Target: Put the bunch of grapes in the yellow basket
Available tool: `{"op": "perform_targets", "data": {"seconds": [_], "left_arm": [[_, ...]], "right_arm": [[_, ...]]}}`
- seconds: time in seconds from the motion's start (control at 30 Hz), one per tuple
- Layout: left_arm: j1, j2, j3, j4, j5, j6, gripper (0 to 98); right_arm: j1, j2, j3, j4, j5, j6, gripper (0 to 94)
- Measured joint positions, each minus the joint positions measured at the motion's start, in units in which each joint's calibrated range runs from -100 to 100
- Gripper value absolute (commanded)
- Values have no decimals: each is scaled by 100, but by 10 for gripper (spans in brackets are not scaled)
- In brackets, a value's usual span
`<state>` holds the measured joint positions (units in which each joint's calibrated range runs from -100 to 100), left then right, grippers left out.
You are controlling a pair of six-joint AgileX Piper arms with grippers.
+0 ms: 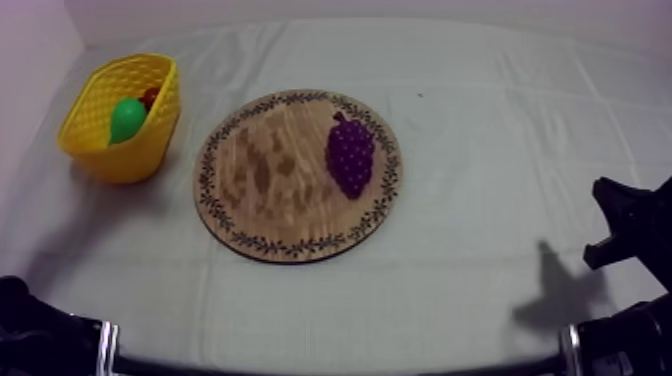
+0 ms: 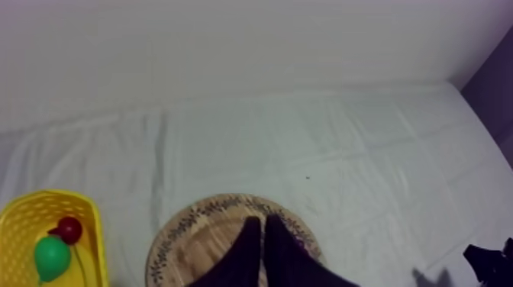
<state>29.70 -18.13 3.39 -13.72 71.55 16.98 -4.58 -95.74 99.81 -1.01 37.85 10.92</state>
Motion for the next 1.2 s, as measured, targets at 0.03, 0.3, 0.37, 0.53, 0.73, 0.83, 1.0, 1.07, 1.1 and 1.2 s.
{"op": "perform_targets", "data": {"seconds": [0.03,0.3,0.37,0.53,0.73,0.83,1.0,1.07,1.1,1.2], "left_arm": [[27,80,-53,0,17,20,0],[438,1171,-367,-39,264,294,0],[542,1397,-359,-45,309,373,0],[763,1996,-345,-43,485,593,0],[886,2589,-399,-2,544,804,0],[906,2857,-464,33,544,839,0],[939,3159,-535,86,544,867,24],[947,3259,-598,98,544,889,80],[949,3295,-616,98,544,903,131],[959,3429,-675,146,544,920,306]], "right_arm": [[0,0,0,0,0,0,4],[0,0,0,0,0,0,4],[0,0,0,0,0,3,4],[0,0,0,0,0,3,4],[0,0,0,0,0,6,4],[0,0,0,0,0,6,4],[0,0,0,0,0,6,4],[0,0,0,0,0,6,4],[0,0,0,0,0,6,4],[0,0,0,0,0,6,4]]}}
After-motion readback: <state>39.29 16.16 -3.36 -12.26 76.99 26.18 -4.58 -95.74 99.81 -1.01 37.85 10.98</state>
